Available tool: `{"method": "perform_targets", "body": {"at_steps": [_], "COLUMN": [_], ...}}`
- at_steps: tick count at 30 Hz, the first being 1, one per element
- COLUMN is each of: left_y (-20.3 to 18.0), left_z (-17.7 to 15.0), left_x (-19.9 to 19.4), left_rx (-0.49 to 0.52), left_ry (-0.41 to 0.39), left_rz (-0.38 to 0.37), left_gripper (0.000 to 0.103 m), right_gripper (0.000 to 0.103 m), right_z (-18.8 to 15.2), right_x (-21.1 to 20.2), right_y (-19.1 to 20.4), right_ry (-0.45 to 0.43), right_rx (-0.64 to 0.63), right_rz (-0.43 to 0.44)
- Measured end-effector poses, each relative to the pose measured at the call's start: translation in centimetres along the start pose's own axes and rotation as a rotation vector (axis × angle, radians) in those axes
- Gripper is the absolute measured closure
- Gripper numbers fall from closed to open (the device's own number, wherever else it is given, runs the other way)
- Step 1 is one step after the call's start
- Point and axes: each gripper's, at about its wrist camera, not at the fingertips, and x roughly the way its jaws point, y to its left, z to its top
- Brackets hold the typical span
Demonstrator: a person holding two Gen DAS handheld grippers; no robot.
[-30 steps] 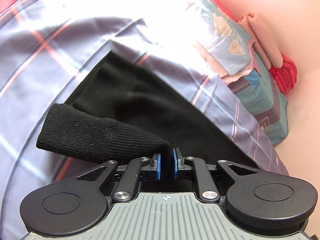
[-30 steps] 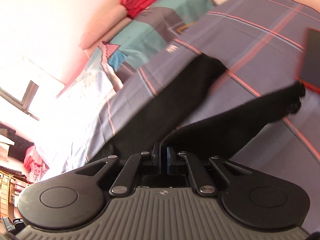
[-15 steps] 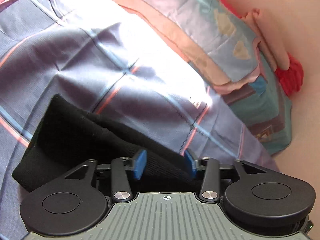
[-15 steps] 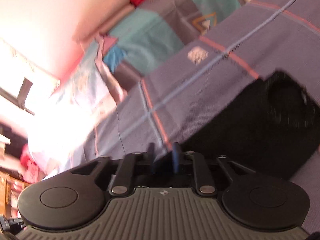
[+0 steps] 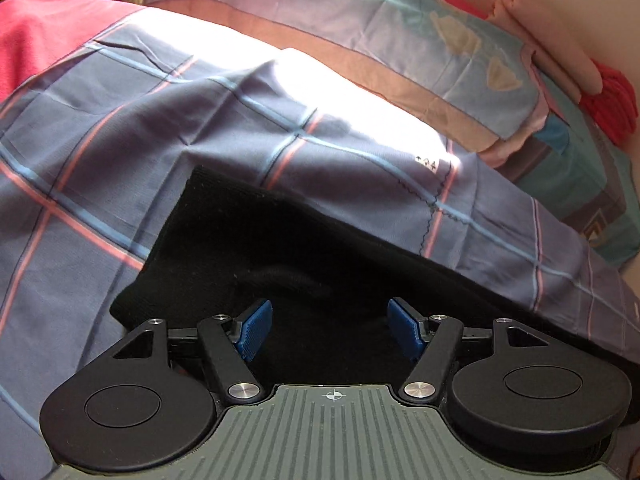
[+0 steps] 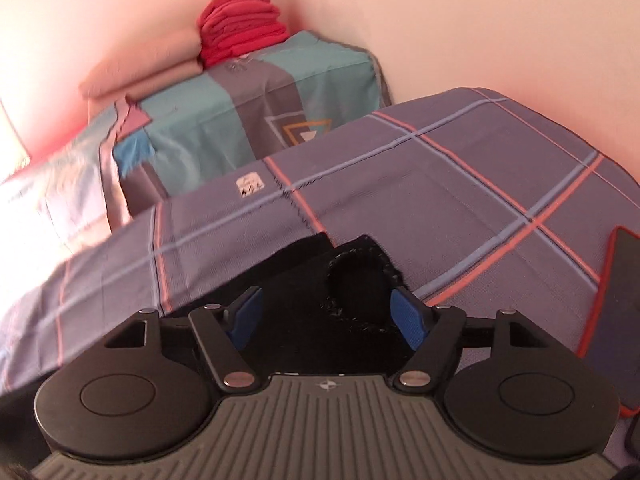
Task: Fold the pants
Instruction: 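Fold the leg hems up toward the waistband with both tools and release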
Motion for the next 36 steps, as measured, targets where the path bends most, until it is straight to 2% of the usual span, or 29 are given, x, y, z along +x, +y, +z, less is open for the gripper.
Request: {"method": "perform_targets", "body": {"at_steps": [1, 2, 3, 4, 5, 7, 8, 10, 13, 15, 16, 17, 19, 20, 21, 22, 24, 25, 27, 28, 29, 31, 36], "left_y": [-0.3, -0.5, -0.6, -0.6, -0.6, -0.3, -0.1, 0.3, 0.9, 1.3, 1.5, 1.7, 2.2, 2.4, 2.6, 2.8, 3.1, 3.1, 3.1, 3.1, 3.2, 3.5, 4.6], "left_z": [-0.5, -1.1, -1.6, -2.1, -2.6, -3.6, -4.0, -4.9, -6.2, -6.9, -7.3, -7.6, -8.1, -8.3, -8.5, -8.7, -8.9, -9.0, -9.2, -9.2, -9.3, -9.3, -9.7], "left_x": [0.1, 0.0, -0.1, -0.2, -0.3, -0.4, -0.3, 0.0, -0.2, -0.5, -0.7, -0.9, -1.1, -1.0, -0.9, -0.6, 0.0, 0.2, 0.0, -0.1, -0.3, -0.6, -2.0], "left_rx": [0.012, 0.023, 0.033, 0.044, 0.053, 0.061, 0.060, 0.055, 0.056, 0.064, 0.069, 0.074, 0.087, 0.091, 0.094, 0.096, 0.091, 0.089, 0.105, 0.115, 0.120, 0.116, 0.078], "left_ry": [0.011, 0.016, 0.016, 0.017, 0.018, 0.020, 0.027, 0.048, 0.064, 0.064, 0.063, 0.060, 0.054, 0.051, 0.051, 0.055, 0.074, 0.081, 0.069, 0.063, 0.060, 0.052, 0.020], "left_rz": [0.007, 0.018, 0.024, 0.028, 0.038, 0.054, 0.058, 0.059, 0.067, 0.072, 0.079, 0.087, 0.102, 0.106, 0.106, 0.105, 0.103, 0.100, 0.084, 0.076, 0.073, 0.062, 0.047], "left_gripper": [0.000, 0.000, 0.000, 0.000, 0.000, 0.000, 0.000, 0.000, 0.000, 0.000, 0.000, 0.000, 0.000, 0.000, 0.000, 0.000, 0.000, 0.000, 0.000, 0.000, 0.000, 0.000, 0.000], "right_gripper": [0.059, 0.053, 0.044, 0.023, 0.019, 0.020, 0.020, 0.020, 0.021, 0.032, 0.076, 0.096, 0.098, 0.098, 0.097, 0.096, 0.092, 0.089, 0.065, 0.039, 0.031, 0.033, 0.037], "right_z": [0.3, 0.6, 0.5, 0.3, 0.0, -1.4, -2.5, -5.1, -8.6, -9.3, -9.3, -9.3, -8.5, -7.5, -6.6, -6.5, -8.0, -8.5, -8.1, -7.8, -7.9, -8.9, -13.3], "right_x": [-0.5, -1.7, -2.9, -4.2, -5.1, -5.8, -6.2, -6.6, -6.0, -4.2, -3.6, -3.0, -3.8, -3.6, -3.5, -3.0, -2.0, -2.5, -4.6, -5.6, -6.6, -8.4, -10.7], "right_y": [1.3, 2.7, 4.2, 6.0, 8.0, 12.9, 15.6, 20.8, 26.7, 28.8, 29.3, 29.4, 29.6, 29.6, 29.4, 29.5, 31.0, 31.5, 32.5, 33.2, 34.3, 37.6, 47.0], "right_ry": [-0.027, -0.087, -0.135, -0.159, -0.142, -0.026, 0.022, 0.063, 0.043, 0.129, 0.193, 0.229, 0.133, 0.119, 0.115, 0.120, 0.200, 0.168, 0.070, 0.049, 0.040, 0.053, 0.049], "right_rx": [-0.054, -0.126, -0.184, -0.236, -0.296, -0.448, -0.528, -0.712, -0.920, -0.929, -0.921, -0.928, -0.925, -0.860, -0.793, -0.779, -0.901, -0.947, -0.928, -0.910, -0.911, -0.955, -1.067], "right_rz": [-0.057, -0.062, -0.020, 0.077, 0.209, 0.482, 0.591, 0.709, 0.713, 0.706, 0.735, 0.760, 0.740, 0.740, 0.733, 0.714, 0.661, 0.638, 0.659, 0.714, 0.781, 0.901, 1.088]}}
